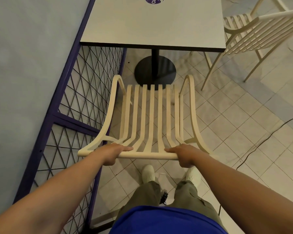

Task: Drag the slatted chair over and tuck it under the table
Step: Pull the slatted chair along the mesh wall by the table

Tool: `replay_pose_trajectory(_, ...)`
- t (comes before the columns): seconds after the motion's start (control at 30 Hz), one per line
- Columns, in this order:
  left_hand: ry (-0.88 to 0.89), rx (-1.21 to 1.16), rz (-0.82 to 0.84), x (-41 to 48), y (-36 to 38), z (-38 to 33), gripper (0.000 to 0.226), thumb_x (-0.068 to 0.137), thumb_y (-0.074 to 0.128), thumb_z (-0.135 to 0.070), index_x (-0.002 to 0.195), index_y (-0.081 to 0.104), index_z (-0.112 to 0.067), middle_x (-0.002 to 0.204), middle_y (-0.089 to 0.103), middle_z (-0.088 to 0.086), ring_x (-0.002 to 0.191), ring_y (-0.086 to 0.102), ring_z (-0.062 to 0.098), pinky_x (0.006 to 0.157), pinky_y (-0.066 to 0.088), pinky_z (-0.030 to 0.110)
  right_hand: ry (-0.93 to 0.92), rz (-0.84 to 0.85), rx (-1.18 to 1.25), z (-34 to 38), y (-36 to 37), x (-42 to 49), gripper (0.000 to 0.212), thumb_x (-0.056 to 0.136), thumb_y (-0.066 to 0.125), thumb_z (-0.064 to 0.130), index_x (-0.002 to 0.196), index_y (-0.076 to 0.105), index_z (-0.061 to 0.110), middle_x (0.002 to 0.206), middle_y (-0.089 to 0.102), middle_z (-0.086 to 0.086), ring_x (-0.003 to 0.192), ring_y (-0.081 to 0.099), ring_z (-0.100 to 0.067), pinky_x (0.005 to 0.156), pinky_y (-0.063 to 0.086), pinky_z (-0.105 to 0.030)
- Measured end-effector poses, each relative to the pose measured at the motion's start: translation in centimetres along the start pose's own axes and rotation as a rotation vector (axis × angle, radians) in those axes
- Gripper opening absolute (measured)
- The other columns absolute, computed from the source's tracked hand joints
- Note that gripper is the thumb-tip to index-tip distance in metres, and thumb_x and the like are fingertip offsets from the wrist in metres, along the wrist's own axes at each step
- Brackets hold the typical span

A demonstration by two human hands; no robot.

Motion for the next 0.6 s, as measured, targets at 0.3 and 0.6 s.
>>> replay_pose_trajectory(0.3,0.03,0.006,-0.025,-0.2,0.0,1.3,0.101,0.085,0.055,0.007,0.147,0.019,-0.064,0.131,0.052,-0.002,0.106,0.058,0.018,0.09,0.054,0.039,-0.004,-0.001,0.015,1.3,0.3,0.3,0.084,0.085,0.061,0.004,0.153,0.028,0.041,0.129,0.054,-0.002,0.103,0.054,-0.021,0.09,0.047,-0.034)
replay_pose_trajectory(0.6,0.028,0.04,-0.028,-0.5,0.3,2.4,0.1,0.086,0.056,0.005,0.145,0.018,-0.066,0.13,0.054,-0.004,0.103,0.058,0.017,0.088,0.054,0.038,-0.017,-0.01,0.02,2.5,0.3,0.4,0.082,0.086,0.061,0.003,0.153,0.029,0.039,0.132,0.054,-0.003,0.106,0.054,-0.022,0.09,0.045,-0.033)
Point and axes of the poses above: each hand's wrist, its own x-axis towards the middle knuckle, its own y-axis out of the palm, z = x × y, the point moved 7 cm from there along x, towards the middle knuckle
